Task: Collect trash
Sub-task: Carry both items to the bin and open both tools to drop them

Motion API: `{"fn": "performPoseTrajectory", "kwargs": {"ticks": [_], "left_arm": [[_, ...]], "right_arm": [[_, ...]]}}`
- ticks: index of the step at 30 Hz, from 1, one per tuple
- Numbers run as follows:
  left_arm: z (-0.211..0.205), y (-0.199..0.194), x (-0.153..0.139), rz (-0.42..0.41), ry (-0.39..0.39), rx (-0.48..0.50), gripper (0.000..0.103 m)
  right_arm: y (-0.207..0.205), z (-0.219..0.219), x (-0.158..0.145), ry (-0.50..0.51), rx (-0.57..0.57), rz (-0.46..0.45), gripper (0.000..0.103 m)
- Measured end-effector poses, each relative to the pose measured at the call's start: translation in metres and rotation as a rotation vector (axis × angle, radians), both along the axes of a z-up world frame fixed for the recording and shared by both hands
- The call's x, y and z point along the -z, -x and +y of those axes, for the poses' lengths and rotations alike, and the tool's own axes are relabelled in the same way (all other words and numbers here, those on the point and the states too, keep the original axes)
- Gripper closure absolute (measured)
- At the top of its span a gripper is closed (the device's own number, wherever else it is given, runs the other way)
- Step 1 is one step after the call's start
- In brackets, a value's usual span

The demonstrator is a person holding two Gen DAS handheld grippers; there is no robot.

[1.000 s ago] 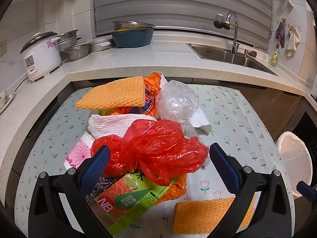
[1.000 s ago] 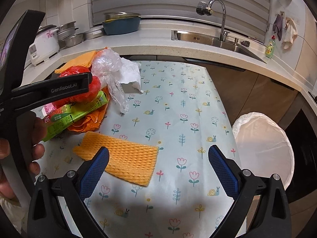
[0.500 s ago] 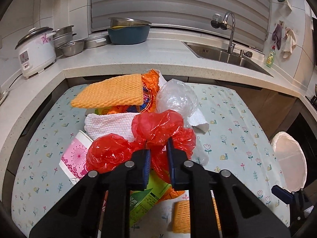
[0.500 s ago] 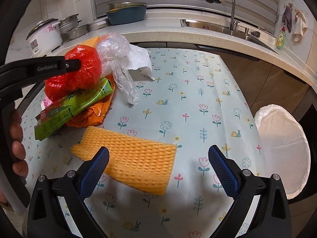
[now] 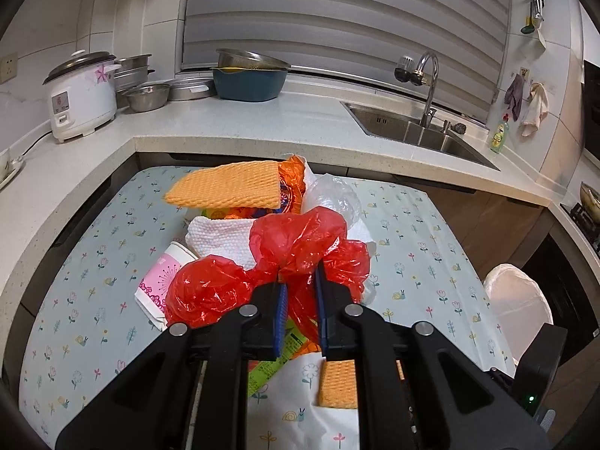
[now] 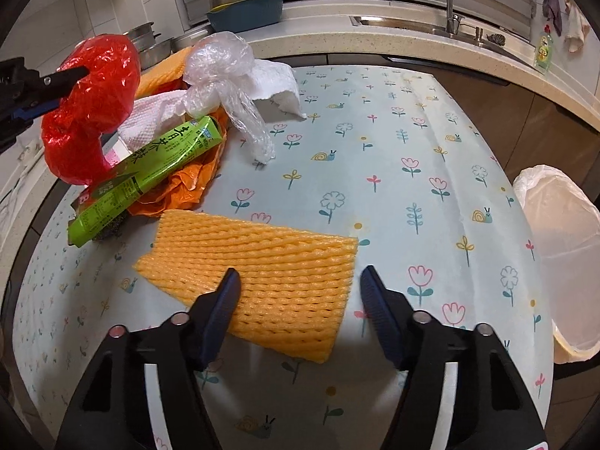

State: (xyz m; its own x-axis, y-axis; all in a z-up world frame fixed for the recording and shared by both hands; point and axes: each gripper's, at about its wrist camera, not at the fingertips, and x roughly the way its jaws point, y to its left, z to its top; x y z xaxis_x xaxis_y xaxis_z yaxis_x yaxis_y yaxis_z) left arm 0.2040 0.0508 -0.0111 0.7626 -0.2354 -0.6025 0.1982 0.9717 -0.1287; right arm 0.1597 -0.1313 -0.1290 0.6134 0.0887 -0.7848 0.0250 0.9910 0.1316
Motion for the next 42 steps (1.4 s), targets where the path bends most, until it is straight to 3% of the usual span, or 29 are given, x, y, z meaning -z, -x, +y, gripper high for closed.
{"fn": "performPoseTrajectory", "kwargs": {"ticks": [2,4,6,15,25,42], "left_arm": [[0.001,0.004,0.0,0.002,0.002,0.001,0.09],[0.0,0.008,-0.001,0.004,0.003,0.006,0.09],[-0.003,0.012,-0.002,0.004,0.003,0.014,0.09],[-0.017,0.038,-0.012,-0.009,0.01,0.047,0.09],[-0.058,0.069,-0.03,-0.031,0.024,0.14,0.09],[-0.205,0.099,-0.033,0.02,0.078,0.441,0.09]], "right_arm": [[0.002,0.003,-0.004,0.036,0.004,-0.013,0.062],[0.005,0.002,-0.008,0.03,0.007,-0.017,0.086],[0.008,-0.002,-0.012,0.006,0.011,-0.024,0.091],[0.037,-0.02,-0.044,0.026,0.053,-0.107,0.093],[0.08,-0.077,-0.087,0.036,0.187,-0.214,0.094],[0.149,-0.202,-0.118,0.126,0.456,-0.282,0.094]]}}
